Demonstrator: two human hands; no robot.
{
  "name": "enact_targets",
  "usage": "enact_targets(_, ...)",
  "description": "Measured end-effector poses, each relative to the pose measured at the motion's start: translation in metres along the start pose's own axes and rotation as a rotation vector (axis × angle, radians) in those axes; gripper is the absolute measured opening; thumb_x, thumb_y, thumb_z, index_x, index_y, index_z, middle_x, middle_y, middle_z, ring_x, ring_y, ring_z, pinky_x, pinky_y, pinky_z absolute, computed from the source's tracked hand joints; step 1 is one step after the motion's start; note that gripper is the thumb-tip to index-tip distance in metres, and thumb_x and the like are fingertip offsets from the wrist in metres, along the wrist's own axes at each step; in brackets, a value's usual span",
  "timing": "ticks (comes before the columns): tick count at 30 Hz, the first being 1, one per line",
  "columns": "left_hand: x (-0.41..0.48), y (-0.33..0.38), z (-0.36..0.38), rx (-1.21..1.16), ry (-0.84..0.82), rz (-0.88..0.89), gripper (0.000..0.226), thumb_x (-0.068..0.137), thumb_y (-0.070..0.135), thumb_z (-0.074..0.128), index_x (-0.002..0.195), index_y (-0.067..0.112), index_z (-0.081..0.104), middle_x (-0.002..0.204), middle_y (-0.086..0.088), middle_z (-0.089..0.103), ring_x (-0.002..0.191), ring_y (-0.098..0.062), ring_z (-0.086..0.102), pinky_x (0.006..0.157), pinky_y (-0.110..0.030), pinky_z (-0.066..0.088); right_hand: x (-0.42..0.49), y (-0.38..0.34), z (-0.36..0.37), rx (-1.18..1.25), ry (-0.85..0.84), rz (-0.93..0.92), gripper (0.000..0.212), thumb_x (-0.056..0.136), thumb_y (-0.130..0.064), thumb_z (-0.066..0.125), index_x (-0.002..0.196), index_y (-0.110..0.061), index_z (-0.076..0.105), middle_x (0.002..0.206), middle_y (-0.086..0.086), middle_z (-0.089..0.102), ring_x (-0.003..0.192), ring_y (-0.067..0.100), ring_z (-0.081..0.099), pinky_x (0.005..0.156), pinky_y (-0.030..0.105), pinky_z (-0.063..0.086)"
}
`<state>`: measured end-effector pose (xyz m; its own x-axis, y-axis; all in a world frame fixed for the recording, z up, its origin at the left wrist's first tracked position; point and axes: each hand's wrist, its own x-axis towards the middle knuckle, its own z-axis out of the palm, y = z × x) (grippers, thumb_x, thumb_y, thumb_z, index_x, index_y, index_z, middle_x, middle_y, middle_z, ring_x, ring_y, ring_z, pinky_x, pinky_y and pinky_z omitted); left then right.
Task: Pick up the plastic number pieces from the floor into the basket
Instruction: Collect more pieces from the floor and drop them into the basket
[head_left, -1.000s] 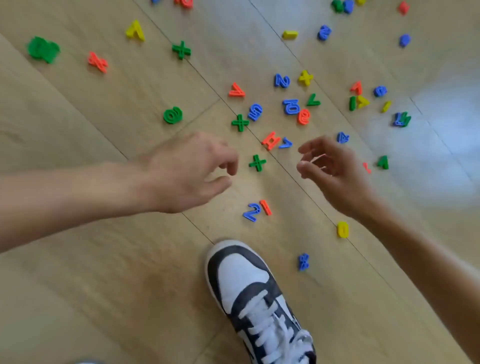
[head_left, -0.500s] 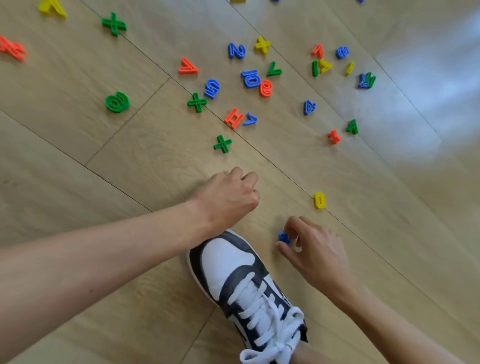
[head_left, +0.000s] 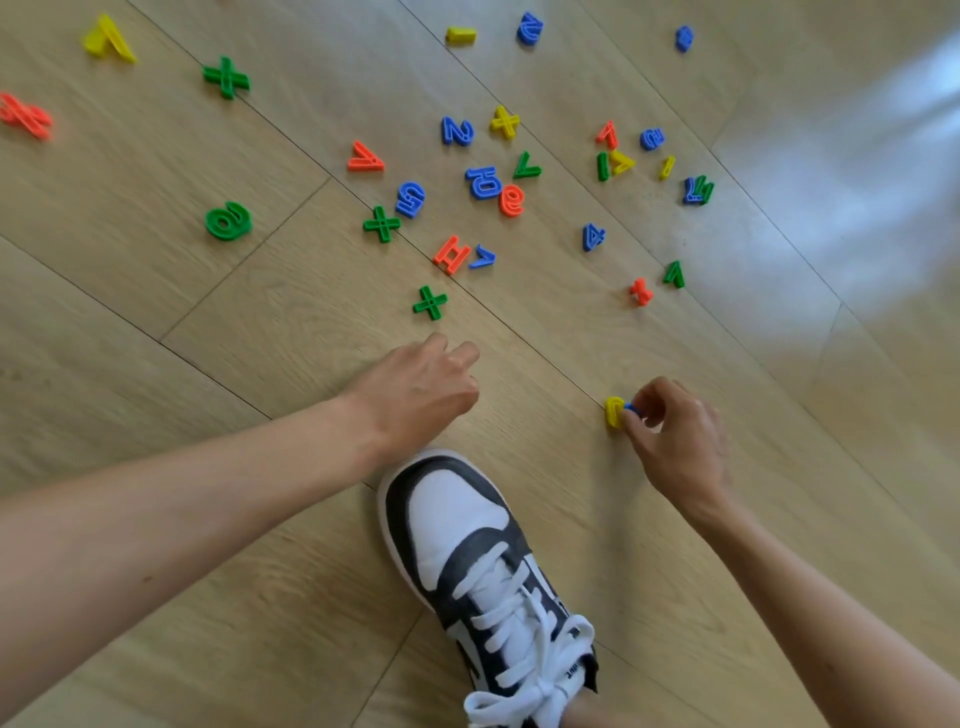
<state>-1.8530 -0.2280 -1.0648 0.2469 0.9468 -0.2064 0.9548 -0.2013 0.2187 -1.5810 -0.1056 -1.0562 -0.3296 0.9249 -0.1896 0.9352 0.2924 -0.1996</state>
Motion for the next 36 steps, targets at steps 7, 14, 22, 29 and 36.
enact_targets(7,-0.004,-0.021,-0.011,-0.59,0.328,-0.214,0.011,0.08,0.003,0.065,0.083,0.013,0.068,0.091,0.0,0.059,0.075,-0.018,0.06,0.067,-0.036,0.052,0.006,0.0,0.01,0.076,0.02,-0.088,0.017,0.087,-0.032,0.071,0.077,-0.027,0.058,0.079,-0.012,0.06,0.071,0.011,0.06,0.063,0.039,0.053)
enact_targets(14,-0.009,-0.03,-0.018,-1.838,0.42,-0.744,0.011,0.078,-0.004,0.07,0.077,0.007,0.069,0.093,-0.025,0.072,0.077,-0.02,0.069,0.064,-0.025,0.057,0.011,-0.014,0.01,0.007,-0.005,-0.234,0.017,0.082,-0.02,0.077,0.083,-0.023,0.06,0.082,-0.008,0.058,0.07,0.012,0.057,0.059,0.031,0.044)
enact_targets(22,-0.011,-0.033,-0.018,-2.62,0.459,-0.893,0.01,0.089,0.001,0.056,0.081,0.008,0.059,0.071,-0.01,0.07,0.067,-0.016,0.062,0.059,-0.019,0.054,0.009,-0.033,0.01,-0.077,-0.031,-0.339,0.021,0.079,-0.013,0.079,0.082,-0.017,0.059,0.081,-0.003,0.059,0.062,0.02,0.057,0.054,0.039,0.05)
enact_targets(29,0.0,-0.016,-0.021,-2.889,0.604,-0.886,0.009,0.09,0.0,0.053,0.083,0.004,0.056,0.08,-0.018,0.065,0.067,-0.023,0.059,0.05,-0.019,0.05,0.022,-0.136,-0.03,0.592,0.012,-0.444,0.019,0.077,-0.009,0.075,0.079,-0.022,0.061,0.08,-0.005,0.067,0.076,0.02,0.066,0.071,0.031,0.055)
enact_targets(36,0.008,-0.006,-0.029,-2.819,0.495,-0.835,0.035,0.096,0.03,0.04,0.088,0.006,0.064,0.089,-0.013,0.052,0.08,-0.022,0.052,0.071,-0.03,0.038,0.02,-0.218,-0.029,0.458,-0.156,-0.754,0.018,0.067,0.007,0.074,0.074,-0.004,0.062,0.074,0.005,0.06,0.07,0.024,0.055,0.061,0.042,0.046)
